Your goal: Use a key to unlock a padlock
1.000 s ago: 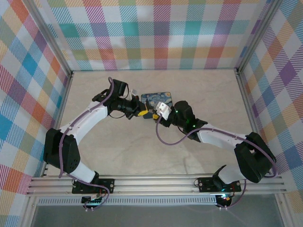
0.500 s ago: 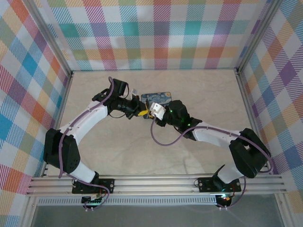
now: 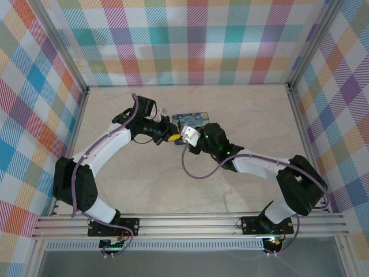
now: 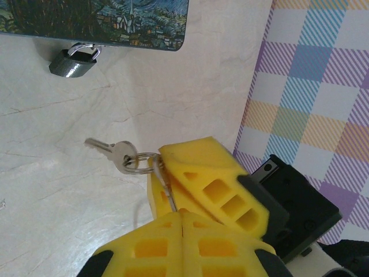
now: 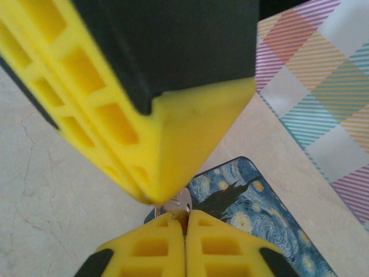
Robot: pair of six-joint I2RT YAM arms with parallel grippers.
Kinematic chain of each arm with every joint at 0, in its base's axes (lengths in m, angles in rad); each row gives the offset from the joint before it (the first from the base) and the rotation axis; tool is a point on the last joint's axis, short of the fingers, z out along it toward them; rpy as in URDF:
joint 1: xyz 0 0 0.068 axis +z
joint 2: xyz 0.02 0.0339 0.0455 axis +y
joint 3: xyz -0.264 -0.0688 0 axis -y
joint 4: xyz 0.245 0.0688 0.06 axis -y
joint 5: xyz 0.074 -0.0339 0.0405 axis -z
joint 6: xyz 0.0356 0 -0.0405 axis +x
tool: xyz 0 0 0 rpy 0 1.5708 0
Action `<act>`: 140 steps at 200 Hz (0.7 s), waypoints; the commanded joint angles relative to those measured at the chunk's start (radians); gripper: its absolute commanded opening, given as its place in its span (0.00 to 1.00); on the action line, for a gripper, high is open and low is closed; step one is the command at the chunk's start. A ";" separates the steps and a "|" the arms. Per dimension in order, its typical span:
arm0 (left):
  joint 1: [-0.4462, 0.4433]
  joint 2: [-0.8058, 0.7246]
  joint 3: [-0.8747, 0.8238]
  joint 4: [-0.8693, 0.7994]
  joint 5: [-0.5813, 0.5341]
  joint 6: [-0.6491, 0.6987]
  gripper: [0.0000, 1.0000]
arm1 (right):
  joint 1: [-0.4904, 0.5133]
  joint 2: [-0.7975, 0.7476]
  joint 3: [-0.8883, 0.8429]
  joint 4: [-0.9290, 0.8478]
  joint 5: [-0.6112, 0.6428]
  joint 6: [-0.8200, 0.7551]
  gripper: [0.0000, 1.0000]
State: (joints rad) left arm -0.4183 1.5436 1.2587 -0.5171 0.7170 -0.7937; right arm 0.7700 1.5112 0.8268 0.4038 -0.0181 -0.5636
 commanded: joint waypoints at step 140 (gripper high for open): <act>0.041 0.013 0.092 -0.152 0.036 0.630 0.34 | -0.090 -0.049 0.135 -0.542 -0.533 0.351 0.00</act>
State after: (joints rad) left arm -0.3832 1.5455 1.3594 -0.6117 0.6907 -0.4343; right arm 0.7181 1.4837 0.9134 0.0059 -0.3099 -0.3565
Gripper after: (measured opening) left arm 0.365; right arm 0.046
